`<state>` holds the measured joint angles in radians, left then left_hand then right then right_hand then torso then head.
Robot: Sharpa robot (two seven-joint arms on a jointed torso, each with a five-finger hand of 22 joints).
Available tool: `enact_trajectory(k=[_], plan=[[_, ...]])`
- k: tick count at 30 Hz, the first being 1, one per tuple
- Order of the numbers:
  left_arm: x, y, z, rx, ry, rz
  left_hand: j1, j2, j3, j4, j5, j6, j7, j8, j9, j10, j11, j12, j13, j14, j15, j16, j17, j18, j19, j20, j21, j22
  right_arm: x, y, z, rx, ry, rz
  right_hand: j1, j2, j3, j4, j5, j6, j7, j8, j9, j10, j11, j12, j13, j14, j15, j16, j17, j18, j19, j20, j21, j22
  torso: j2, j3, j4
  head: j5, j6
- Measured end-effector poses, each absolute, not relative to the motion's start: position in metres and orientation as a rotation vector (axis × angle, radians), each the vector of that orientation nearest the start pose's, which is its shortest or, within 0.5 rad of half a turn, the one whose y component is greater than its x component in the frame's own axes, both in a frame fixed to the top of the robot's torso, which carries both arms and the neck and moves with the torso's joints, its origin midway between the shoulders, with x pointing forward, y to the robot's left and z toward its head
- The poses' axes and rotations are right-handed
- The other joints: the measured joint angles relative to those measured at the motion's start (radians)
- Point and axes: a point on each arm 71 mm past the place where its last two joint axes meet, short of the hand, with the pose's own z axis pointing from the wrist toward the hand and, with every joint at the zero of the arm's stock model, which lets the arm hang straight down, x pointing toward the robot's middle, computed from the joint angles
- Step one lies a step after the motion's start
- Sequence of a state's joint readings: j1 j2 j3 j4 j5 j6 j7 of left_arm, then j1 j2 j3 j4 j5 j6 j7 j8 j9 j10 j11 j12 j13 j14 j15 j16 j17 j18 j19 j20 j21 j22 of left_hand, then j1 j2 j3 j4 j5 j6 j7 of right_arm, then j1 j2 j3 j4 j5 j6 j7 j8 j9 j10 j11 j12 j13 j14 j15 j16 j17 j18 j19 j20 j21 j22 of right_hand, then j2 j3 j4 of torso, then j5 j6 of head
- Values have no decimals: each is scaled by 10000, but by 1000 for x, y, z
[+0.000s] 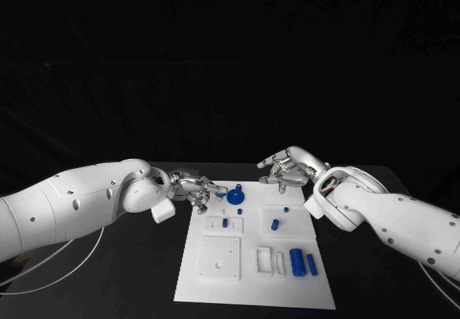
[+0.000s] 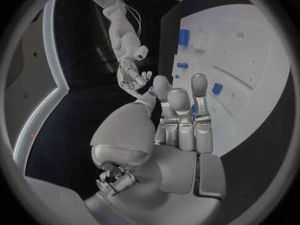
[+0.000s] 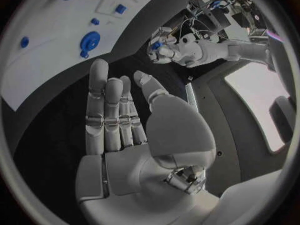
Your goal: Assemble the parts on the task board
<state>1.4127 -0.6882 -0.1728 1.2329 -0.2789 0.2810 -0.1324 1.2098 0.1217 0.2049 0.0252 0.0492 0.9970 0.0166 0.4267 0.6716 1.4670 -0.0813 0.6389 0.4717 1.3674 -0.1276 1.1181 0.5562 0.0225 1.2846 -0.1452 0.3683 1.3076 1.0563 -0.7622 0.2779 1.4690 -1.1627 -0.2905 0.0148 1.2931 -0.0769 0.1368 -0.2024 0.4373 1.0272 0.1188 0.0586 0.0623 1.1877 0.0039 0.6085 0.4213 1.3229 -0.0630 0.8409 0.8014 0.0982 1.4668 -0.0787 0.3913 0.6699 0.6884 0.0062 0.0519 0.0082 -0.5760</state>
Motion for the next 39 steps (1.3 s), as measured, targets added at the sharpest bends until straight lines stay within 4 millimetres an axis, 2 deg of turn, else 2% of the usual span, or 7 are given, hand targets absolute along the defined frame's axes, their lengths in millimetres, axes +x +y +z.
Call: enact_trajectory(k=[1, 8, 10, 12, 20, 28, 39], plan=[[535, 194, -165, -6747, 22553, -12984, 0, 0, 3, 3, 0, -10, -7, 2, 0, 0, 0, 0, 11, -11, 11, 0, 4, 1, 0, 0, -3, 3, 506, -183, -142, 1986, 15461, 10092, -34, 34, -23, -104, -60, 2, 1, 0, 0, -135, -20, 388, 461, 30, -32, 154, 197, 88, 0, 0, 244, 314, -1, 2, 0, 0, 26], [528, 194, -164, -6630, 22459, -14333, 2, 2, 2, 2, 0, -61, 8, 61, 33, 0, -1, 0, 80, -83, 9, 0, 43, 1, 0, 0, -48, 4, 487, -163, -143, 1313, 15540, 10621, -64, 64, -374, -330, -303, 2, 2, 0, 0, -427, -22, 1980, 2409, 189, -14, 422, 743, 146, -38, -38, 916, 1264, -6, 6, 7, -29, 113], [526, 193, -164, -6535, 22507, -14631, 3, 3, -32, -32, 0, -63, 8, 61, 34, -35, 34, 0, 81, -104, -13, 0, 43, 0, 0, 1, -48, 4, 482, -158, -143, 1166, 15524, 10765, -109, 145, -542, -362, -307, 2, 2, 0, 0, -426, -23, 2158, 2829, 266, -18, 421, 877, 195, -54, -53, 1030, 1509, -6, 6, 14, -42, 142], [524, 192, -164, -6408, 22578, -14922, 4, 4, -86, -87, 0, -65, 9, 61, 33, -35, 34, 0, 103, -153, 7, 1, 60, -150, -37, -36, -48, 4, 478, -154, -142, 1012, 15499, 10928, -58, 196, -690, -395, -307, 2, 1, 0, 0, -426, -23, 2189, 3097, 273, -24, 421, 978, 250, -76, -31, 1031, 1682, -6, 6, 19, -48, 154], [518, 187, -164, -5867, 22833, -15575, 70, 71, -157, -158, -1, -104, 47, 60, 30, -36, 33, 0, 125, -153, 7, 42, 71, -149, -37, -35, -47, 3, 467, -142, -140, 737, 15391, 11462, -19, 363, -1327, -374, -471, -2, -2, 0, 0, -425, -23, 2158, 3746, 341, -23, 373, 1311, 285, -94, -14, 1002, 2197, -1, 5, 7, -53, 187], [513, 180, -164, -5288, 23124, -15826, 108, 108, -169, -169, -39, -129, 70, 59, 26, -36, 34, 0, 135, -152, 8, 41, 79, -149, -37, -35, -47, 2, 458, -134, -138, 655, 15338, 11924, -96, 468, -1420, -307, -510, -2, -16, 0, 0, -424, -22, 2158, 3912, 419, -32, 373, 1471, 313, -94, -13, 901, 2416, 8, 5, 8, -50, 105], [510, 177, -164, -4930, 23276, -15892, 146, 147, -224, -224, -77, -130, 66, 29, 56, -36, 34, 0, 173, -152, 8, 41, 79, -149, -36, -34, -47, 1, 447, -126, -144, 423, 15713, 12261, -241, 613, -1670, -224, -422, 332, -154, 0, 1, -385, -57, 2158, 4046, 424, -37, 430, 1654, 312, -90, -16, 805, 2681, 6, -5, 1, -58, 24]])
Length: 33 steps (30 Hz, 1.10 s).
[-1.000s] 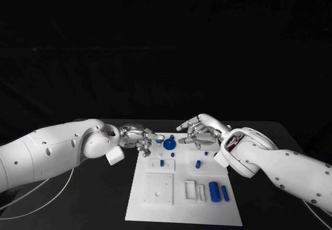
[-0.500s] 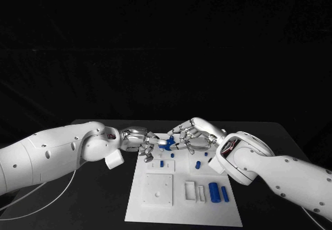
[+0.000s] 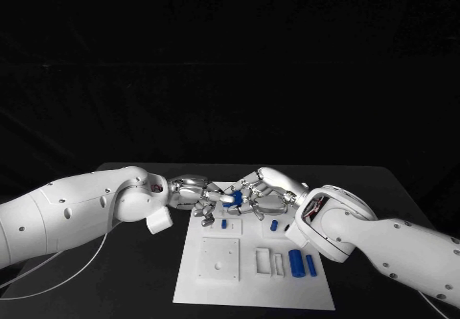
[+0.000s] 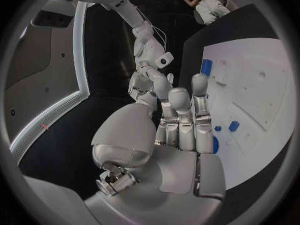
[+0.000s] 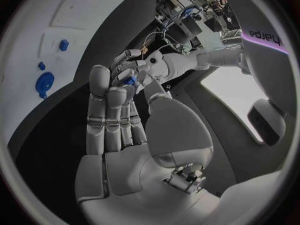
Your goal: Assemble the parts on the task board
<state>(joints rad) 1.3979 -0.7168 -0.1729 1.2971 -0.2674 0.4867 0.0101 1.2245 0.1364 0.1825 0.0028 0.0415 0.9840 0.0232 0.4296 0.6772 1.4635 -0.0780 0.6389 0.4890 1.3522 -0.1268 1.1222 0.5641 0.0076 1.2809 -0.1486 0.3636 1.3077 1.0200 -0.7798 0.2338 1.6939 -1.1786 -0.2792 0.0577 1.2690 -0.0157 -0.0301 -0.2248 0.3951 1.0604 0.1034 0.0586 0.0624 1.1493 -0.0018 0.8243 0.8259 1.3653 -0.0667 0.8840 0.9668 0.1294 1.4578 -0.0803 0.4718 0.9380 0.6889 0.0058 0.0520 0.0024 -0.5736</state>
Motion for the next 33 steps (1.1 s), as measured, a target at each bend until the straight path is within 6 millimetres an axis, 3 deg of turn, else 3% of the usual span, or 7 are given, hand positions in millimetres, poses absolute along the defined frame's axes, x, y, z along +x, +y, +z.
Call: enact_trajectory(k=[9, 18, 24, 33], plan=[[509, 176, -165, -4717, 23371, -15782, 0, 0, 0, 0, 41, 0, 0, -7, 0, 0, 0, 0, -1, 0, 0, 0, 8, 1, 0, 0, 0, -1, 446, -125, -145, 346, 15901, 12296, -56, 161, -49, 49, 154, 451, -133, -10, 10, 73, -70, 1, 82, 117, -47, 69, 128, 0, 56, -53, -53, 211, -2, 1, 5, 11, -61], [508, 175, -166, -4509, 23475, -15724, 0, 0, -28, -28, 41, 0, 0, -9, -2, 0, 0, 0, 12, 1, 1, 0, 7, 0, 1, 0, 0, -2, 447, -125, -147, 298, 16047, 12238, -218, 317, 596, -26, 154, 596, -154, -6, 32, 73, -70, 1, 155, 157, -86, 116, 240, 2, 56, -52, -194, 463, -2, 1, 4, 11, -103], [506, 173, -166, -4354, 23568, -15769, 1, 1, -28, -28, 40, 0, 0, -28, -4, 0, 0, 0, 11, 1, 1, 0, 7, 0, 1, 0, 0, -2, 448, -124, -149, 249, 16142, 12159, -349, 203, 1091, 1, 77, 607, -158, -6, 24, 85, -82, 1, 189, 157, -86, 116, 264, 2, 55, -52, -322, 643, -2, -4, 3, 8, -120], [505, 173, -166, -4210, 23716, -15752, 1, 1, -28, -28, 37, 0, -1, -63, -3, 0, 0, 0, 23, 1, 1, 0, 18, 0, 1, 1, 0, -3, 449, -124, -150, 70, 16145, 12029, -420, 70, 1107, -1, 193, 610, -160, -6, 24, 108, -105, 1, 190, 157, -86, 116, 269, 1, 55, -51, -364, 697, -1, -4, 3, 9, -145]])
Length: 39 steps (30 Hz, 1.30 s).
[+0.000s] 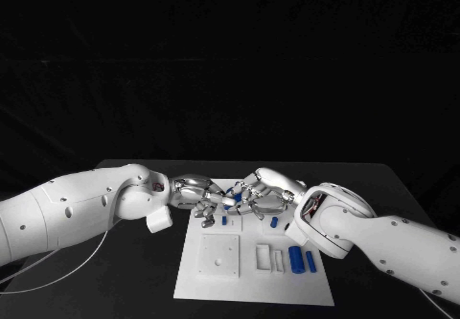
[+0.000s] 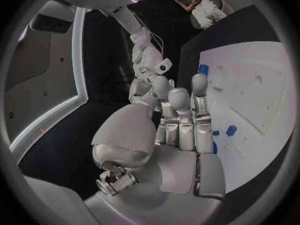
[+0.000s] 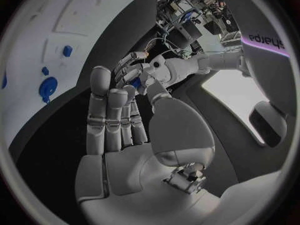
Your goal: Assemble the parts on the task board
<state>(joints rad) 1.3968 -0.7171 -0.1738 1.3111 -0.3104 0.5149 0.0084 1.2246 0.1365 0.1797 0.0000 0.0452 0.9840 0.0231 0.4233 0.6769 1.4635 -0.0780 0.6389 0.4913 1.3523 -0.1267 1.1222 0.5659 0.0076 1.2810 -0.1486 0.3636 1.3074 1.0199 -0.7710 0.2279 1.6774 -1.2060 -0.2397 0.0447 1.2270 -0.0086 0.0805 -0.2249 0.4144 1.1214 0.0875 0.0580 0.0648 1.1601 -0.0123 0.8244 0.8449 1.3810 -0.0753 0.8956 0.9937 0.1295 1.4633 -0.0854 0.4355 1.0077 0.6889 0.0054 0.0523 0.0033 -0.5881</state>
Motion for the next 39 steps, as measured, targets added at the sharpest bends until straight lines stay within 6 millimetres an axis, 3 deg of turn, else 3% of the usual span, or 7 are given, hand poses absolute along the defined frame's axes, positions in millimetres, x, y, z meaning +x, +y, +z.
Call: enact_trajectory(k=[8, 17, 22, 29, 30, 39], plan=[[504, 173, -167, -4166, 23788, -15726, 28, 27, 0, 0, -22, -10, -10, 35, -11, 0, 0, 0, -1, 0, 0, 0, -1, 0, 0, 0, 0, 0, 449, -124, -151, -33, 16141, 11981, 24, -24, 1, -1, -11, 90, -38, 0, 0, 0, -1, 0, -1, 0, 0, 0, 17, 1, 0, 1, -42, 61, -1, 4, -1, 0, -22], [504, 173, -168, -4177, 23817, -15693, 46, 46, -41, -41, 3, -16, -15, 35, -20, 0, 0, 0, 9, 0, 0, 0, -1, 0, 0, 0, 0, 7, 449, -124, -151, -86, 16134, 11970, 161, 113, 470, -31, -683, 911, -262, 24, -9, -3, -77, 0, 49, 35, -34, 39, 102, -3, 33, -41, -96, 176, -2, 10, -5, 13, -46], [504, 173, -168, -4230, 23820, -15714, -22, 126, -42, -42, 3, -19, -17, 35, -20, 0, 0, 0, 8, 1, 0, 0, -2, 0, 0, 0, 0, 7, 449, -124, -151, -115, 16111, 11986, 211, 170, 646, -31, -1082, 1132, -263, 4, -8, 52, -129, 0, 79, 70, -70, 107, 179, -67, 16, -131, -95, 253, -3, 12, -5, 9, -59], [505, 174, -168, -4374, 23809, -15769, -47, 151, 57, 57, 2, -21, -19, -370, -438, 0, 0, 0, 18, -35, 36, 0, 9, 0, -37, 36, 0, 5, 449, -125, -152, -141, 16067, 12001, 220, 291, 876, 72, -1593, 1177, -248, 10, -6, 123, -199, -48, 136, 102, -102, 155, 287, -83, 51, -166, -103, 375, -4, 12, -4, 8, -70], [505, 174, -168, -4399, 23807, -15777, -47, 151, 57, 57, 2, -22, -20, -401, -491, 0, 0, 0, 18, -34, 36, 0, 9, 0, -37, 36, 0, 6, 449, -125, -152, -144, 16058, 12002, 220, 291, 944, 78, -1667, 1177, -248, 10, -5, 123, -199, -96, 158, 106, -106, 201, 315, -166, 26, -191, -153, 408, -4, 12, -3, 8, -70], [505, 174, -168, -4550, 23798, -15817, 63, 28, 59, 55, 1, -22, -20, -590, -876, 0, 0, 0, 28, -34, 36, 0, 8, 1, -37, 36, 0, 4, 450, -125, -152, -130, 15970, 11994, 220, 291, 1078, 191, -1717, 1178, -248, 10, -6, 160, -236, -174, 267, 119, -119, 202, 360, -219, 15, -202, -218, 553, -4, 11, 0, 18, -78]])
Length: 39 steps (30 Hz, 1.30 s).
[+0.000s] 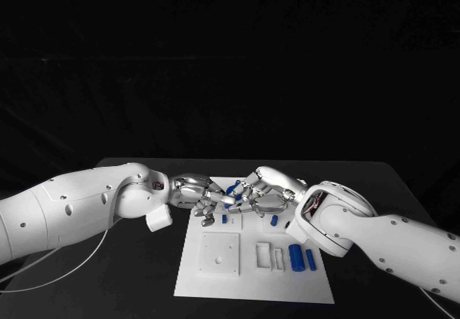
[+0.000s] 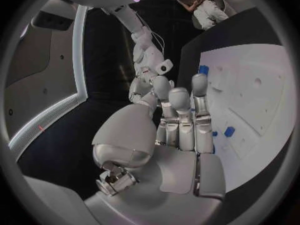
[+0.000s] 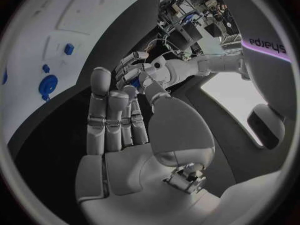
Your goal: Assemble the parts on the task board
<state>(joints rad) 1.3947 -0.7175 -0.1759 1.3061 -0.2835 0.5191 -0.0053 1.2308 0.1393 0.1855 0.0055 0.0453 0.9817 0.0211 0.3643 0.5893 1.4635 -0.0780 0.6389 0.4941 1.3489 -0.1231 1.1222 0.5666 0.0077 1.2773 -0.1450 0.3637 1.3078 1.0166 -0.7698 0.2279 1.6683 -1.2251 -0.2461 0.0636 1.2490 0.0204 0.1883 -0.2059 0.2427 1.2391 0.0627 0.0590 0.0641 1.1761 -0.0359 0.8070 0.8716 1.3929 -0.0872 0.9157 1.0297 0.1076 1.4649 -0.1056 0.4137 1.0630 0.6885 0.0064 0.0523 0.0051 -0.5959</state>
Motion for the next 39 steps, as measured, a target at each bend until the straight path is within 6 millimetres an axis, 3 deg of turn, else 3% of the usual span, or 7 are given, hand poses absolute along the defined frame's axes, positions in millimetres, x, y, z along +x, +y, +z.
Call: enact_trajectory(k=[4, 9, 15, 23, 29, 33, 39], plan=[[505, 175, -169, -4618, 23799, -15801, -170, -201, -26, -118, 0, 3, 3, -221, -285, -23, 22, 0, 0, 0, 0, 0, 0, -1, 0, 0, 0, -1, 450, -125, -152, -110, 15907, 11948, 1, -1, 115, 29, -198, 37, 5, 0, 0, 37, -35, -40, 17, 33, -32, 0, 5, 0, 0, 1, 0, 59, 1, -2, 0, 0, -5], [506, 176, -169, -4753, 23782, -15703, -348, -379, -1282, -6, 49, 148, 50, -602, -1068, -14, 83, 0, 15, 0, 0, 0, -7, 0, 0, 0, -59, -1, 451, -126, -152, -58, 15854, 11820, 3, -4, 309, 5, -376, 59, 6, 0, -1, 38, -34, -97, 55, 33, -33, 0, 23, 0, 0, 2, 0, 120, 0, -2, 0, 7, -8], [507, 177, -169, -4893, 23747, -15670, -834, -672, -2098, 301, 49, 60, 215, -807, -1479, -61, 129, 0, 15, -39, 39, 0, -10, -1, -5, 5, -60, -2, 452, -126, -153, -22, 15863, 11670, 0, -11, 345, -10, -384, 59, 6, 0, -2, 38, -33, -97, 89, 33, -32, -1, 45, 0, 0, 3, -50, 189, 1, -1, -3, 11, -9], [508, 178, -169, -5089, 23691, -15695, -985, -578, -3167, 480, 49, 22, 324, -1014, -2870, -109, 178, 0, 26, -75, 74, 46, -43, -1, -17, 92, -98, -2, 453, -128, -153, 17, 15875, 11466, -53, -67, 461, 106, -386, 69, 2, 0, -2, 88, -52, -96, 100, 33, -32, -1, 47, 0, 0, 4, -51, 236, 3, -1, -3, -12, -13], [508, 178, -169, -5192, 23664, -15701, -994, -572, -3221, 460, 49, 16, 330, -911, -3207, -110, 178, 0, 25, -75, 74, 46, -55, 0, -17, 92, -138, -3, 454, -128, -153, 25, 15850, 11351, -91, -105, 485, 130, -314, 70, 2, 0, -2, 88, -51, -136, 110, 60, -58, -1, 46, -1, 0, 5, -51, 255, 4, 0, -3, -23, -19], [508, 178, -169, -5252, 23652, -15701, -815, -397, -3111, 350, 48, 4, 341, -824, -3258, -147, 215, 0, 25, -108, 108, 46, -67, 0, -17, 92, -138, -3, 454, -129, -153, 38, 15813, 11286, -171, -186, 577, 222, -297, 95, -8, 0, -2, 89, -50, -136, 110, 60, -58, -1, 46, -1, 4, 1, -51, 272, 4, 0, -3, -30, -30], [508, 179, -169, -5318, 23649, -15673, -488, -70, -2769, -103, 974, 2, 343, -650, -3298, -146, 213, 59, 37, -109, 108, 46, -118, 0, -17, 92, -138, -4, 454, -129, -153, 89, 15745, 11192, -237, -252, 647, 293, -295, 124, -1, 1, -1, 107, -32, -136, 110, 60, -58, -1, 45, -3, 38, -33, -51, 290, 5, 3, -3, -39, -33]])
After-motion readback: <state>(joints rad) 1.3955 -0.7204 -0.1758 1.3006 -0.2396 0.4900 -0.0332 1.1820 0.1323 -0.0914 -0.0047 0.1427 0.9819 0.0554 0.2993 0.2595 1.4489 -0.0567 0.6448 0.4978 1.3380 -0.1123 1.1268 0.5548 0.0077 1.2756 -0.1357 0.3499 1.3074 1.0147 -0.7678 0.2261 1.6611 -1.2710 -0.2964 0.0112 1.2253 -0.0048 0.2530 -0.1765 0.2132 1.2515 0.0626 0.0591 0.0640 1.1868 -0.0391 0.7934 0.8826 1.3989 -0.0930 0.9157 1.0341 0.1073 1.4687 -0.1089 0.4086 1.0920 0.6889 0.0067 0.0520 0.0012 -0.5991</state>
